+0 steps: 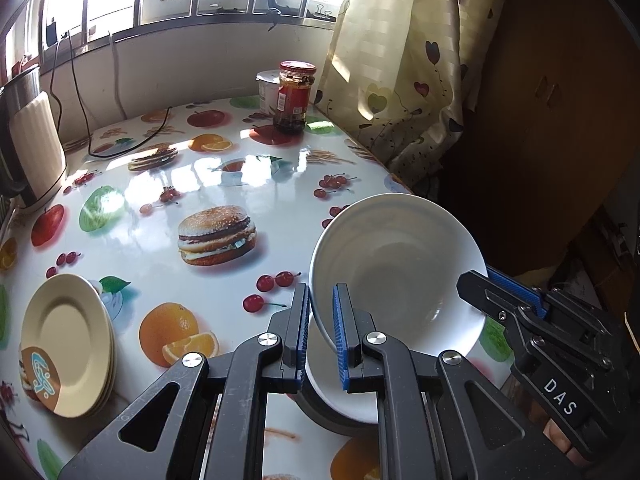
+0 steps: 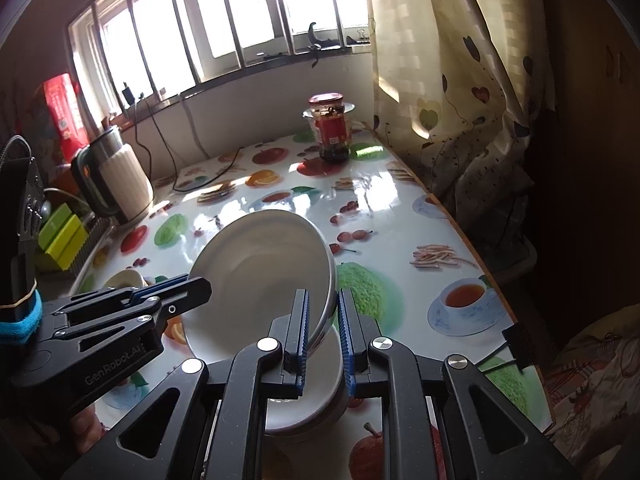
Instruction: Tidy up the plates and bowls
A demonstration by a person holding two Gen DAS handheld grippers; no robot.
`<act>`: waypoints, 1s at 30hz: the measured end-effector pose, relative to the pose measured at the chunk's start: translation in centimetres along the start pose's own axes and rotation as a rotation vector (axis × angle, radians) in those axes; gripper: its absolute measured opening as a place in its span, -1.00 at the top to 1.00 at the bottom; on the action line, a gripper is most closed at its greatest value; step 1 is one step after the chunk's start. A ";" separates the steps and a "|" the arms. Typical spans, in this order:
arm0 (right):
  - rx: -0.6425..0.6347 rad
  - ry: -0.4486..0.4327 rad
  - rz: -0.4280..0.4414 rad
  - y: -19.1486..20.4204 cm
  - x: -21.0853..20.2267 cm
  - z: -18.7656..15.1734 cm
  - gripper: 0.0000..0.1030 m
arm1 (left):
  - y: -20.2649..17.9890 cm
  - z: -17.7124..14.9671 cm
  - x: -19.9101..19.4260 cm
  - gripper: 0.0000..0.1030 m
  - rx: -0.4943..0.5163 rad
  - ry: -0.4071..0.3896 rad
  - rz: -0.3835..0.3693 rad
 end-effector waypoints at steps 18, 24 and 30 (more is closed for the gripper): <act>0.012 0.008 0.016 0.6 -0.6 -1.5 0.71 | 0.7 -1.8 -0.2 0.76 -0.015 0.024 0.011; 0.021 0.029 0.026 0.7 -0.1 -2.5 0.71 | 1.0 -2.3 0.1 0.76 -0.019 0.037 0.019; 0.032 0.040 0.031 0.7 0.3 -3.0 0.71 | 0.9 -2.8 0.4 0.76 -0.014 0.046 0.026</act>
Point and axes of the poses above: each gripper's, at about its wrist camera, not at the fingertips, and x roughly the way its jaws point, y to its left, z to its top, the point moved 7 cm from there along x, roughly the way its jaws point, and after that the axes turned 13 degrees about -x, right-handed, at the moved point
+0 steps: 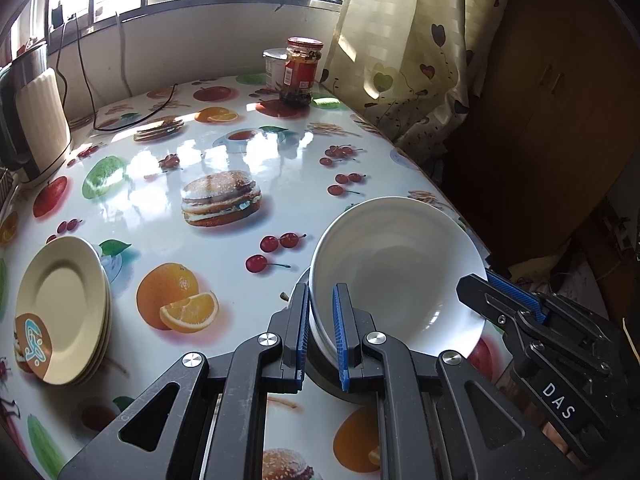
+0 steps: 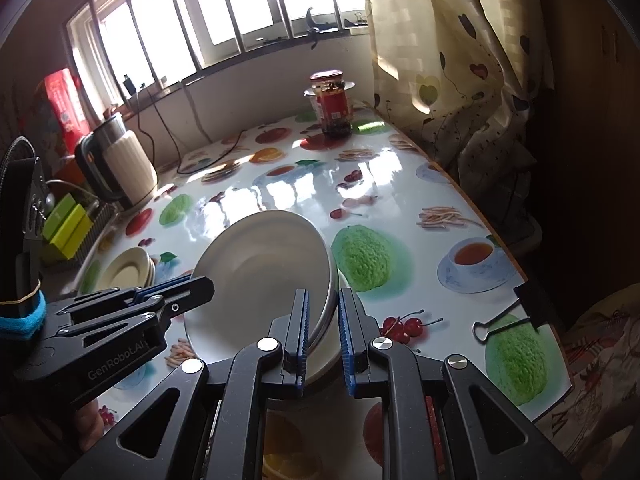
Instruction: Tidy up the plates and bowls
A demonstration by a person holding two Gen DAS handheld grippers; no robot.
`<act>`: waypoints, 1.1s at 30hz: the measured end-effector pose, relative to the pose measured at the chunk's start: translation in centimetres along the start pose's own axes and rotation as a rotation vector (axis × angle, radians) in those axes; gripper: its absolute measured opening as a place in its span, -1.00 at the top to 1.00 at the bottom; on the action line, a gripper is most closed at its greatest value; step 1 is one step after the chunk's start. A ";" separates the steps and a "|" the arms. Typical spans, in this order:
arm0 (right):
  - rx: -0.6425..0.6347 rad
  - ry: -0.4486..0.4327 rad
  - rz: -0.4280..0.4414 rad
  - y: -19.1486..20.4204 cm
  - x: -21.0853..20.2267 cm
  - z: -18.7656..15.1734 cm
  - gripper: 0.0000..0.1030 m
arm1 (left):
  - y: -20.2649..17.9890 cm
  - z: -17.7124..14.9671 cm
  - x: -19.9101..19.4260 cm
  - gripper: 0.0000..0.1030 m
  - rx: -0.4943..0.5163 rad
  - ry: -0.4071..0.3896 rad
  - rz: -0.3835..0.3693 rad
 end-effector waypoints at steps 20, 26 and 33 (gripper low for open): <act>0.018 0.038 0.003 -0.4 1.2 -0.8 0.71 | -0.1 -0.3 0.6 0.76 -0.003 0.023 0.011; 0.027 0.051 0.010 -0.5 1.6 -0.9 0.70 | -0.1 -0.3 0.5 0.76 -0.006 0.023 0.009; 0.027 0.057 0.008 -0.6 1.9 -1.0 0.68 | -0.1 -0.4 0.6 0.76 -0.006 0.023 0.009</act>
Point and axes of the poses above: each gripper's, at about its wrist camera, not at the fingertips, and x roughly the way its jaws point, y to its left, z to its top, the point moved 7 cm from there along x, roughly the way its jaws point, and after that the axes turned 13 degrees about -x, right-handed, at the moved point
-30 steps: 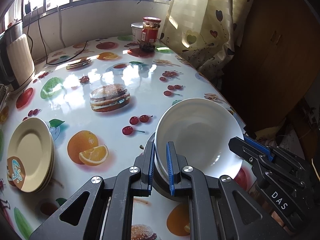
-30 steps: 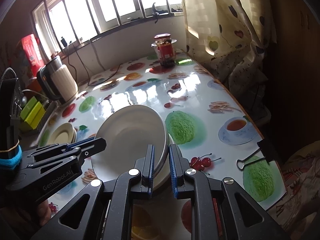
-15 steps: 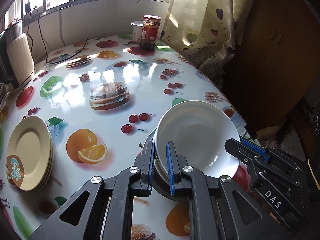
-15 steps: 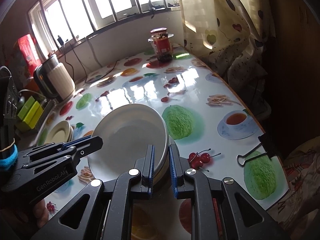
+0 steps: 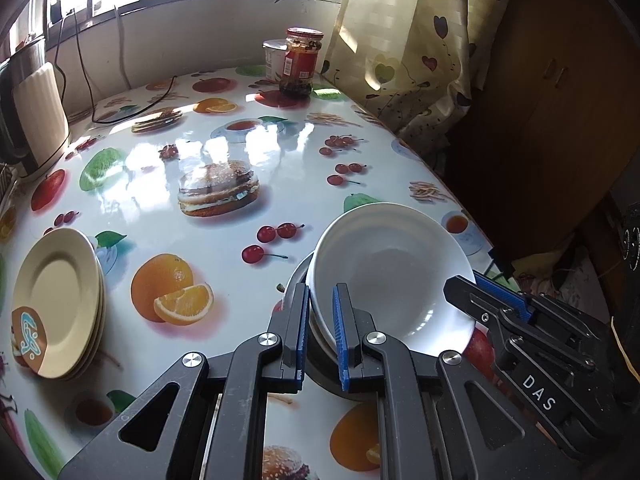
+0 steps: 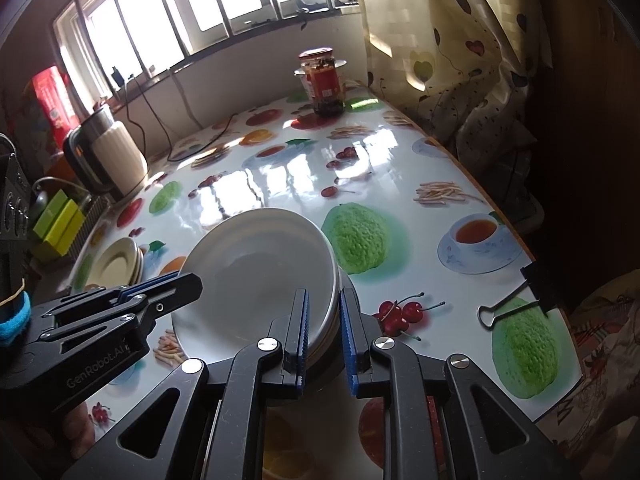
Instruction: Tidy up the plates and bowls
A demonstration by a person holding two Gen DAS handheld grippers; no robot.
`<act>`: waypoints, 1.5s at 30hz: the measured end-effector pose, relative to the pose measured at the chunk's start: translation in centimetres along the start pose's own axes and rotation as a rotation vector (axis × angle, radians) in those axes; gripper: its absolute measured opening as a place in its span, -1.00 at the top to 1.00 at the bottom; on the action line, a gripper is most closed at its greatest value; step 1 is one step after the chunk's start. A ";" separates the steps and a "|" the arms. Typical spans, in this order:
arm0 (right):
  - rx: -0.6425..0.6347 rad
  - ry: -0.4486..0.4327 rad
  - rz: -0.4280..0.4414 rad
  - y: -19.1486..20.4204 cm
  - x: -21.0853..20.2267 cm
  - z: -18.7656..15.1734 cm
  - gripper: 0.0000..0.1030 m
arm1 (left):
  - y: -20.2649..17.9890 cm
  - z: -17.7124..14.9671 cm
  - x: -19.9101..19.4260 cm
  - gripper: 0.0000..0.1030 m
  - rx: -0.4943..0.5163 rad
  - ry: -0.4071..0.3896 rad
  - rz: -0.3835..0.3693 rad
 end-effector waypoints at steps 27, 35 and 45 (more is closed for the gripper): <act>-0.005 0.002 0.003 0.1 0.1 -0.2 0.61 | 0.2 -0.3 -0.3 0.76 -0.030 -0.001 -0.020; 0.014 -0.034 -0.010 0.2 -1.0 -0.4 0.17 | 0.4 -0.7 -1.1 0.72 -0.013 -0.046 -0.005; 0.056 -0.080 -0.001 -0.4 -2.5 -1.2 0.07 | 1.3 -1.4 -2.5 0.49 -0.020 -0.109 0.006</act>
Point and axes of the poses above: each gripper's, at about its wrist camera, not at the fingertips, and x roughly the way its jaws point, y to its left, z to its top, the point moved 7 cm from there along x, roughly the way its jaws point, and after that the axes turned 13 degrees about -x, right-handed, at the moved point
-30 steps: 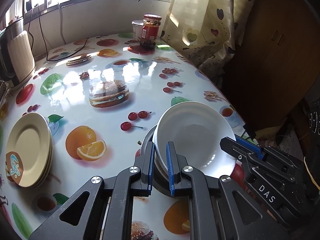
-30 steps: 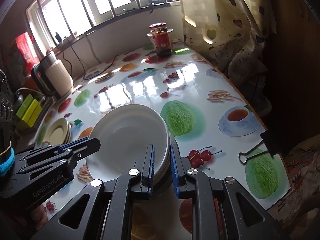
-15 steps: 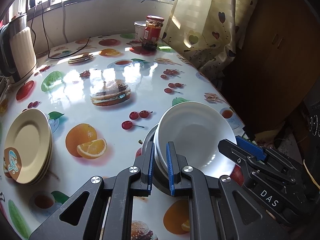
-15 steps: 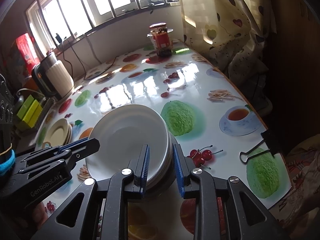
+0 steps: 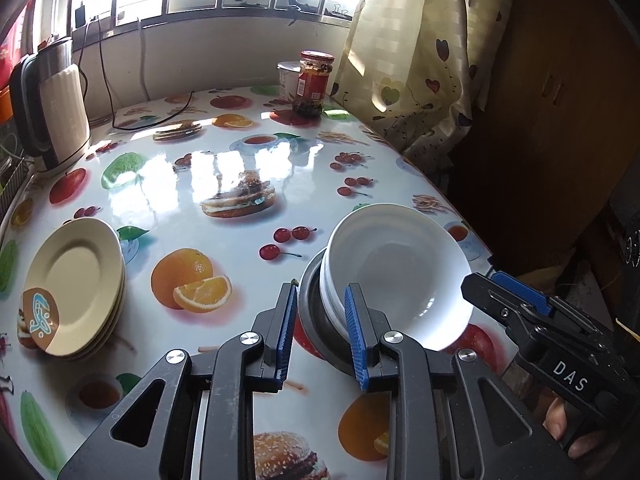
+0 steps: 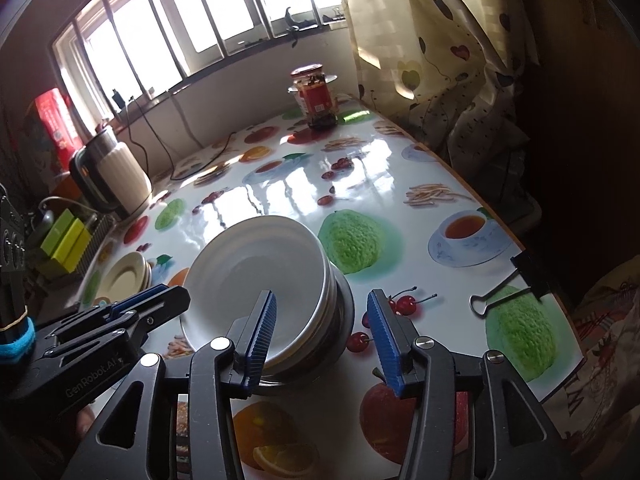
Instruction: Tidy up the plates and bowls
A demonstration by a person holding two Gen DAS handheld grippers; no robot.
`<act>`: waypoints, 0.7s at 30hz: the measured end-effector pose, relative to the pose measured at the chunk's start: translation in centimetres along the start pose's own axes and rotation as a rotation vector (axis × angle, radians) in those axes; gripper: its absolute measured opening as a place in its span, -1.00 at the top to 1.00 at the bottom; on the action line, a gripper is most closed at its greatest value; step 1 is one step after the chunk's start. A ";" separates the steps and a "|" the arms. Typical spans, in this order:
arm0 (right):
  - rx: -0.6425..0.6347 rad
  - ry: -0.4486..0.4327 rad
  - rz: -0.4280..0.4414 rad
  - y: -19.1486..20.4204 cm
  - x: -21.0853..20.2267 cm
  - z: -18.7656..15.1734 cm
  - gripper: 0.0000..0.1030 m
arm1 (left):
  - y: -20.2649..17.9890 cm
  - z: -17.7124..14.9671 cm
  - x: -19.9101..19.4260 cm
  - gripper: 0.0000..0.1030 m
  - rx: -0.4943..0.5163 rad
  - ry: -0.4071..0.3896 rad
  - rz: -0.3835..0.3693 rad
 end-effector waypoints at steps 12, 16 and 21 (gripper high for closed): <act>0.031 -0.033 -0.007 -1.0 -1.6 -1.3 0.02 | 1.1 -0.9 -1.3 0.44 0.002 -0.046 0.015; 0.048 -0.041 -0.004 -1.5 -1.8 -2.0 -0.07 | 1.5 -1.3 -1.5 0.00 -0.003 -0.059 0.018; 0.062 -0.028 0.003 -1.8 -1.4 -2.9 -0.12 | 2.2 -1.7 -1.3 0.00 -0.016 -0.053 0.031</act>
Point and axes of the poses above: each gripper's, at about its wrist camera, not at the fingertips, and x roughly the way its jaws point, y to its left, z to its top, the point moved 7 cm from there along x, roughly the way its jaws point, and after that the axes turned 13 degrees about -x, right-handed, at the moved point
